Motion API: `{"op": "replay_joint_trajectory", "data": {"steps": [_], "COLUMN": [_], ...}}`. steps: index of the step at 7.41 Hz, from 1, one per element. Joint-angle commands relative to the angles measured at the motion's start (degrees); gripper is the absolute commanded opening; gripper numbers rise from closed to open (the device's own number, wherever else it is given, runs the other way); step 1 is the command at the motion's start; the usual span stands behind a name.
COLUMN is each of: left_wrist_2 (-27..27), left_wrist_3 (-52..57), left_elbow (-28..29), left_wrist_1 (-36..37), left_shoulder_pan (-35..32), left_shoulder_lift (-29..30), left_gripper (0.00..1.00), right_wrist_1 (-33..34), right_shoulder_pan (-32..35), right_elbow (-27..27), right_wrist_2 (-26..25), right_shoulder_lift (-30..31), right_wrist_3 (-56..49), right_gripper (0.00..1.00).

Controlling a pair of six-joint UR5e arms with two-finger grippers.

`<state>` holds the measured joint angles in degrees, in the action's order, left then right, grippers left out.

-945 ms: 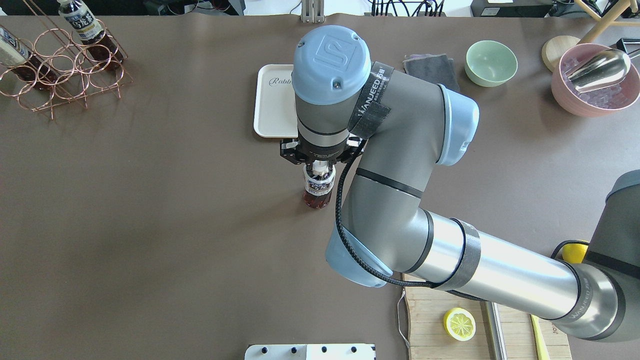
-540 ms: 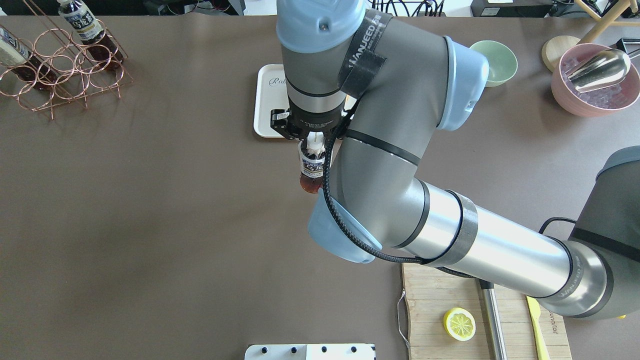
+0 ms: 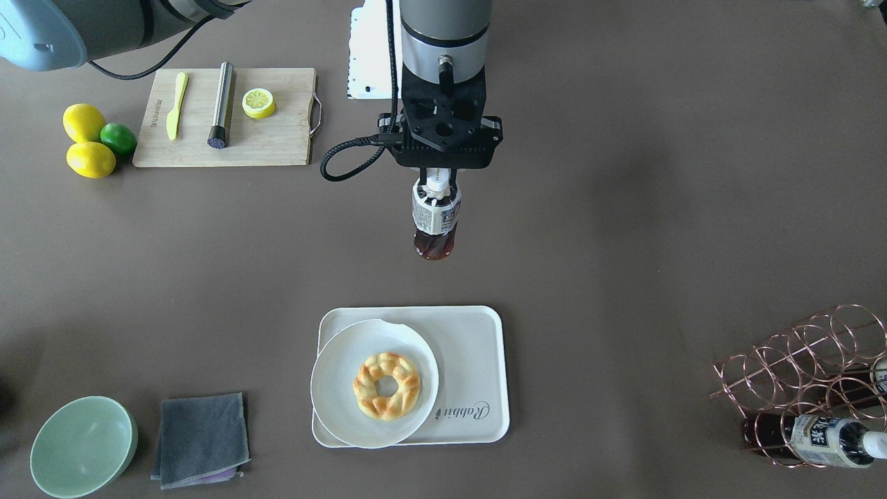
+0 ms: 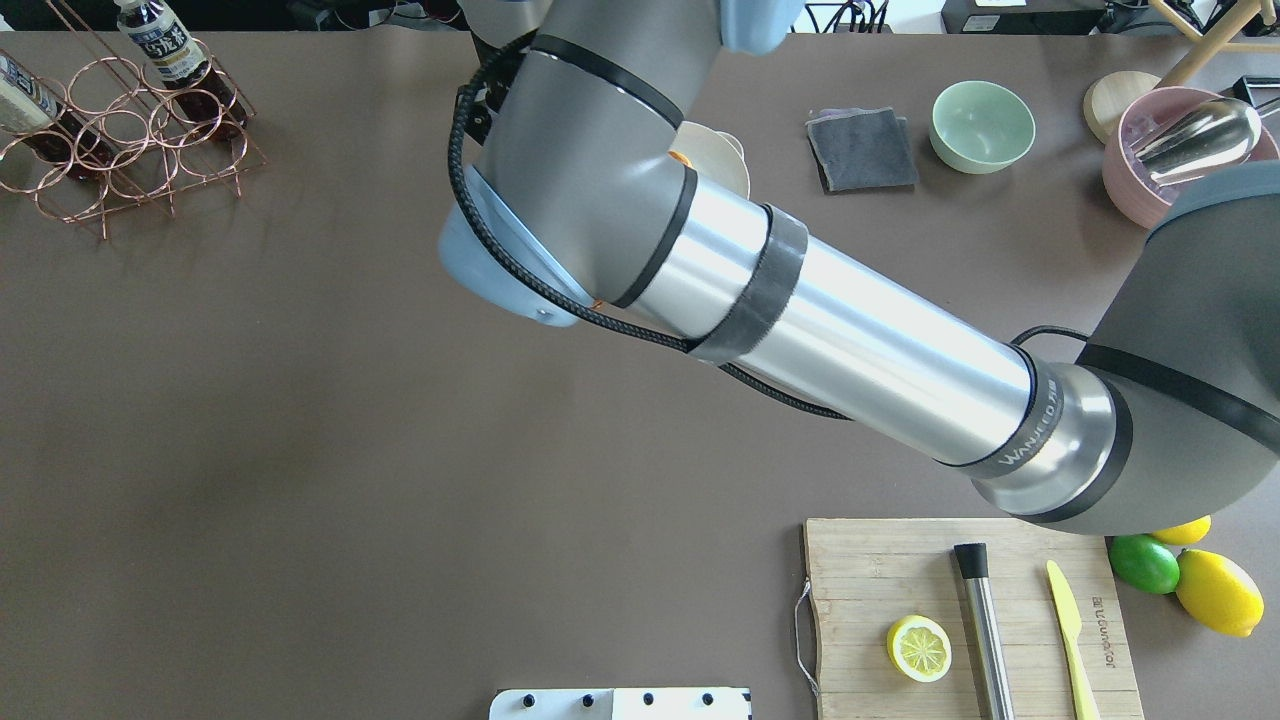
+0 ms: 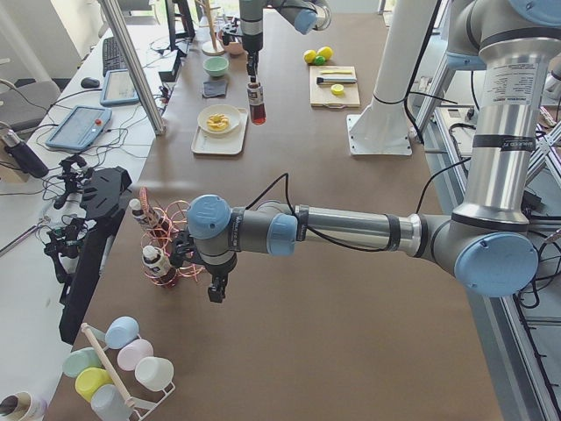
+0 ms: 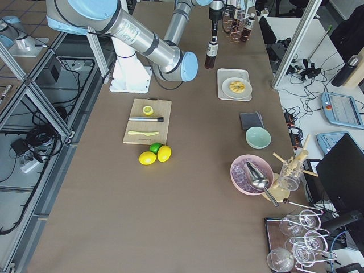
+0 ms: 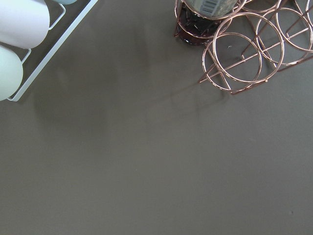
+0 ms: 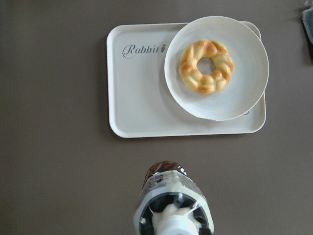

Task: Place tea on tray
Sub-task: 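Carry the bottle onto the tray beside the plate and lower it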

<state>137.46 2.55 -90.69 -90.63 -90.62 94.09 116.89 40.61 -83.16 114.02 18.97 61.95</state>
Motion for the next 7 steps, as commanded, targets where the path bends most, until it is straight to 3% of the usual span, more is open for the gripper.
{"op": "replay_joint_trajectory", "data": {"steps": [1,3,4,7], "left_wrist_2": [-0.1,-1.9,-2.0,-2.0], "left_wrist_3": [0.0,0.0,0.0,-0.1], "left_elbow": [1.3,1.8,2.5,5.9], "left_wrist_1": [-0.2,-0.5,-0.9,-4.1], "left_shoulder_pan": [0.0,0.0,0.0,0.0], "left_shoulder_lift": [0.7,1.0,1.3,2.4], "left_gripper": [0.98,0.98,0.98,0.98], "right_wrist_1": [-12.1,-21.3,-22.1,-30.0], "right_shoulder_pan": [2.7,3.7,3.9,3.9], "right_elbow": [18.0,26.0,29.4,35.0], "right_wrist_2": [0.9,0.8,0.7,-1.8], "right_shoulder_lift": [-6.2,-7.0,-8.7,-8.9], "right_wrist_3": [-1.7,-1.7,-2.0,-2.0], "right_gripper": [0.00,0.00,0.00,0.00]}}
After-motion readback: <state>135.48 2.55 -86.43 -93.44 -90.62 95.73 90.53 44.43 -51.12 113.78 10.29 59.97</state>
